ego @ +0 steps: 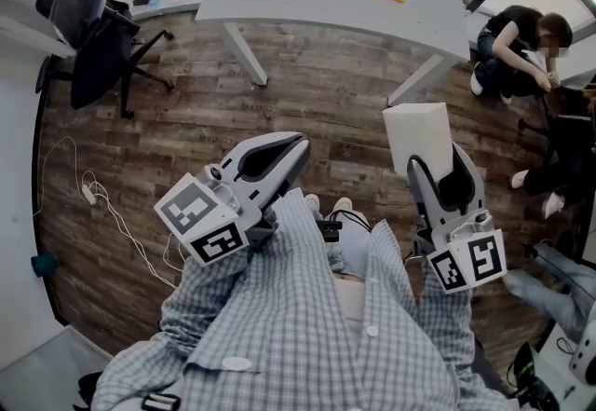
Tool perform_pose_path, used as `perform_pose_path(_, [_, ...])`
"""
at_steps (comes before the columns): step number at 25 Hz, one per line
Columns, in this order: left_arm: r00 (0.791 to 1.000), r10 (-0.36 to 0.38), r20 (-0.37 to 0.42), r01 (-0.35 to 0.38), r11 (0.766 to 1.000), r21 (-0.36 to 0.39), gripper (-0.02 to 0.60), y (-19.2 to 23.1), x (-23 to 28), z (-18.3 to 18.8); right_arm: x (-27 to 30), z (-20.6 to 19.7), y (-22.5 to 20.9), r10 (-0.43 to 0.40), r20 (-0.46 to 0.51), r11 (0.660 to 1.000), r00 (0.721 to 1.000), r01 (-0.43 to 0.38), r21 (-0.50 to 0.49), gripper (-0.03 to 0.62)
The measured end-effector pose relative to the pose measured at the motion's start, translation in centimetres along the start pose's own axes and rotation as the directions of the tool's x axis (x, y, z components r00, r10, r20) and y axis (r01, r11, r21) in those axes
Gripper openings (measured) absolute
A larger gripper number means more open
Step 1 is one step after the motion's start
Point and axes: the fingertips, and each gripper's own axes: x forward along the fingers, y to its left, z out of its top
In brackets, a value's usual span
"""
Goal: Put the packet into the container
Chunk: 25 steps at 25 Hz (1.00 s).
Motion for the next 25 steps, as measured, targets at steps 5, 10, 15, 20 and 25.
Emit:
perform_pose_path(5, [1.000,0.000,0.001,0.000,1.000,0.008,0.008,0.7,-0.3,0.3,0.2,0.1,0.3,-0.021,0.007,1.000,1.000,0.021,-0.019,0.259])
perform_pose_path(10, [1.000,-0.024,-0.001,0.024,1.000,0.014,0.006,0.9,-0.8,0.3,0.4,0.6,1.3,-0.038,0.030,0.998,0.999,0.039,-0.053,0.259])
perform_pose_path(15, [1.000,-0.030,0.006,0.030,0.999,0.015,0.006,1.6,-1.9,0.5,0.7,0.4,2.2,-0.057,0.029,0.996,0.998,0.059,-0.060,0.259])
perform_pose_path(20, [1.000,-0.016,0.018,0.015,1.000,0.021,0.006,2.5,-2.7,0.8,0.8,0.3,2.9,-0.061,0.044,0.997,0.997,0.063,-0.047,0.259])
perform_pose_path(25, [1.000,-0.016,0.013,0.016,0.999,0.031,0.006,2.7,-2.9,0.5,1.0,-0.2,2.9,-0.067,0.047,0.997,0.997,0.068,-0.041,0.259])
